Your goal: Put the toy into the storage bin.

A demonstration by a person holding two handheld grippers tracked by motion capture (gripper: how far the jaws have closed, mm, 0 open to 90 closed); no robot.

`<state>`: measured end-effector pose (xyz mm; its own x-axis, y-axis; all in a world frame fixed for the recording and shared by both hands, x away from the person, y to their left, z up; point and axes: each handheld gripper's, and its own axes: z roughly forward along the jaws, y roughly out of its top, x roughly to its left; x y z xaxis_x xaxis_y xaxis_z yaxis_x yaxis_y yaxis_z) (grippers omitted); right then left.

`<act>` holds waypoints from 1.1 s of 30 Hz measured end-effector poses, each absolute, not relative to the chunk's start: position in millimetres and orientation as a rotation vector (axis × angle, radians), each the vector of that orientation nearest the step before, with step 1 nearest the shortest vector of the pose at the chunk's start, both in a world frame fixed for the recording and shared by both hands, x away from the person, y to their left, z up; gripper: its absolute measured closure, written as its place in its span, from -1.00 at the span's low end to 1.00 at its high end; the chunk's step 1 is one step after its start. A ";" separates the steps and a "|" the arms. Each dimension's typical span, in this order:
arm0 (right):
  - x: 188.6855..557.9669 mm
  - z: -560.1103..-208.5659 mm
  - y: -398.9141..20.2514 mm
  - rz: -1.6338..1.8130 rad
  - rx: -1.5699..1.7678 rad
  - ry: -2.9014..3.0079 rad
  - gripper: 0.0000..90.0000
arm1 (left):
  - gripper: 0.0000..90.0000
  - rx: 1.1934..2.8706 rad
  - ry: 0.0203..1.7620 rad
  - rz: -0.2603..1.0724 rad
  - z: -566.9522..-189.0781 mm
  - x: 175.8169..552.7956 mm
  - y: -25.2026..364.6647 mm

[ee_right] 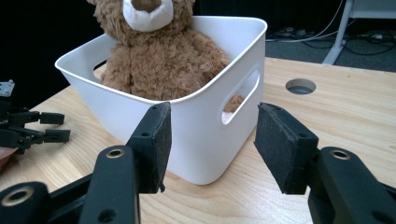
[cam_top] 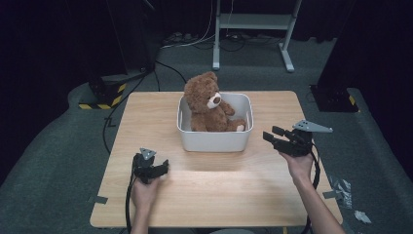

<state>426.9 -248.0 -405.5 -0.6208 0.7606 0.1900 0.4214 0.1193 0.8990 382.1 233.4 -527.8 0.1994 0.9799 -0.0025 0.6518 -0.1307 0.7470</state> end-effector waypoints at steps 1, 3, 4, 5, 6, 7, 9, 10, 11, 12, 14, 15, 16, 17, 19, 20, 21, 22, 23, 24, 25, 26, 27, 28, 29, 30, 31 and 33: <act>426.9 -406.1 -247.9 1.502 1.157 2.088 0.02 | -0.44 1.859 1.520 0.679 -527.8 382.1 233.4; 426.2 -406.8 -247.4 1.506 1.161 2.088 0.02 | -0.44 1.859 1.518 0.679 -527.9 382.2 233.5; 425.9 -407.4 -246.9 1.508 1.161 2.085 0.02 | -0.44 1.858 1.520 0.679 -527.8 382.1 233.4; 425.8 -407.6 -246.9 1.506 1.158 2.086 0.02 | -0.44 1.858 1.520 0.679 -527.8 382.1 233.4; 425.6 -407.9 -247.0 1.503 1.157 2.089 0.02 | -0.44 1.859 1.518 0.678 -527.8 382.2 233.5; 425.5 -408.2 -247.0 1.503 1.157 2.089 0.02 | -0.44 1.859 1.518 0.678 -527.8 382.2 233.5; 425.4 -409.4 -247.3 1.502 1.159 2.089 0.02 | -0.44 1.859 1.518 0.678 -527.9 382.2 233.5; 425.4 -410.0 -247.4 1.502 1.162 2.088 0.02 | -0.44 1.858 1.519 0.679 -527.9 382.2 233.4; 425.3 -410.8 -247.3 1.504 1.164 2.087 0.02 | -0.44 1.858 1.520 0.679 -527.8 382.1 233.4; 425.4 -411.6 -247.3 1.503 1.163 2.087 0.02 | -0.44 1.858 1.520 0.679 -527.9 382.2 233.4; 425.0 -413.0 -247.1 1.499 1.169 2.091 0.02 | -0.44 1.858 1.520 0.679 -527.8 382.1 233.4; 424.9 -414.2 -246.9 1.497 1.172 2.093 0.02 | -0.44 1.859 1.518 0.678 -527.9 382.2 233.5; 425.2 -415.1 -246.8 1.499 1.169 2.091 0.02 | -0.44 1.859 1.518 0.678 -527.8 382.2 233.5; 425.1 -416.1 -246.7 1.497 1.175 2.094 0.02 | -0.44 1.858 1.519 0.679 -527.8 382.2 233.4; 425.1 -418.2 -246.6 1.497 1.178 2.092 0.02 | -0.44 1.858 1.520 0.680 -527.8 382.1 233.4; 425.0 -419.0 -246.6 1.496 1.183 2.095 0.02 | -0.44 1.858 1.520 0.680 -527.8 382.1 233.4; 425.1 -420.2 -246.4 1.496 1.183 2.092 0.02 | -0.44 1.859 1.518 0.678 -527.8 382.2 233.4; 425.0 -421.0 -246.5 1.493 1.184 2.097 0.02 | -0.44 1.858 1.520 0.679 -527.8 382.1 233.4; 425.0 -422.0 -246.2 1.493 1.185 2.098 0.02 | -0.44 1.858 1.520 0.680 -527.8 382.2 233.4; 425.1 -423.0 -246.1 1.493 1.184 2.097 0.02 | -0.44 1.858 1.520 0.679 -527.8 382.1 233.4; 424.7 -423.9 -245.8 1.492 1.192 2.100 0.02 | -0.44 1.859 1.520 0.679 -527.8 382.1 233.4; 424.7 -424.7 -245.7 1.492 1.191 2.100 0.02 | -0.44 1.858 1.520 0.680 -527.8 382.1 233.4; 424.7 -425.9 -245.5 1.492 1.193 2.099 0.02 | -0.44 1.858 1.520 0.679 -527.8 382.1 233.4; 424.6 -426.7 -245.3 1.491 1.198 2.101 0.02 | -0.44 1.858 1.520 0.679 -527.8 382.1 233.4; 424.7 -427.3 -245.3 1.488 1.196 2.103 0.02 | -0.44 1.858 1.519 0.680 -527.8 382.2 233.4; 424.8 -428.1 -245.0 1.490 1.198 2.101 0.02 | -0.44 1.858 1.520 0.679 -527.8 382.1 233.4; 424.7 -428.7 -245.0 1.489 1.200 2.105 0.02 | -0.44 1.858 1.520 0.680 -527.8 382.1 233.4; 424.7 -430.3 -244.3 1.490 1.205 2.102 0.02 | -0.44 1.858 1.520 0.679 -527.8 382.2 233.4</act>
